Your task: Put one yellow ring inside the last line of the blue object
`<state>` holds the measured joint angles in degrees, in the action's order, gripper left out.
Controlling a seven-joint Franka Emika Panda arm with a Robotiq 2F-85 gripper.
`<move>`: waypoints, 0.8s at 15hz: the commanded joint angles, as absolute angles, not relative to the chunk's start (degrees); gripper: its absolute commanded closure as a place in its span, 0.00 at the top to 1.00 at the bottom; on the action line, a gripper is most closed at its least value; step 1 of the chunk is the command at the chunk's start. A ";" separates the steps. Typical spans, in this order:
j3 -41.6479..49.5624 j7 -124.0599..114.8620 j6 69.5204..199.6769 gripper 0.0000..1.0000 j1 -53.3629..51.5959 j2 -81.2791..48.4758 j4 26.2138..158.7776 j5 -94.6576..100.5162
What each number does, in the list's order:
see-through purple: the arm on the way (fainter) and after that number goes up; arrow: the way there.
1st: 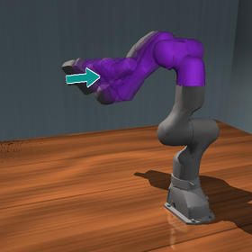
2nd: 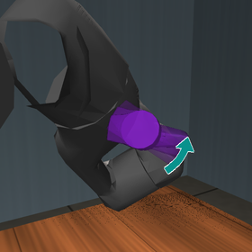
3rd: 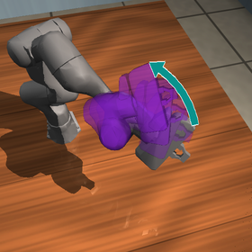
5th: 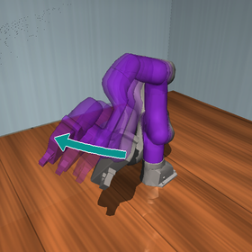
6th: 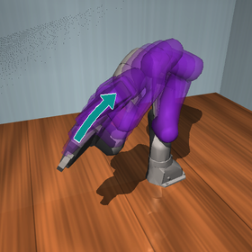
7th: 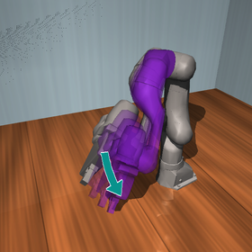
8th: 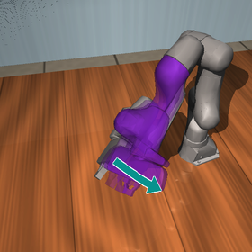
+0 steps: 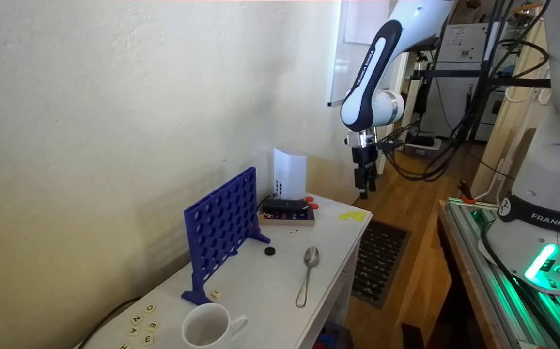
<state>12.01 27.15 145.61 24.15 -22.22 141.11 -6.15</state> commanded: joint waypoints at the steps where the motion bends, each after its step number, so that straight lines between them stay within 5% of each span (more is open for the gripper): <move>1: 8.23 31.96 150.30 1.00 25.05 -23.87 142.57 -6.38; 12: -8.29 46.64 172.05 1.00 41.50 -32.04 143.90 -5.49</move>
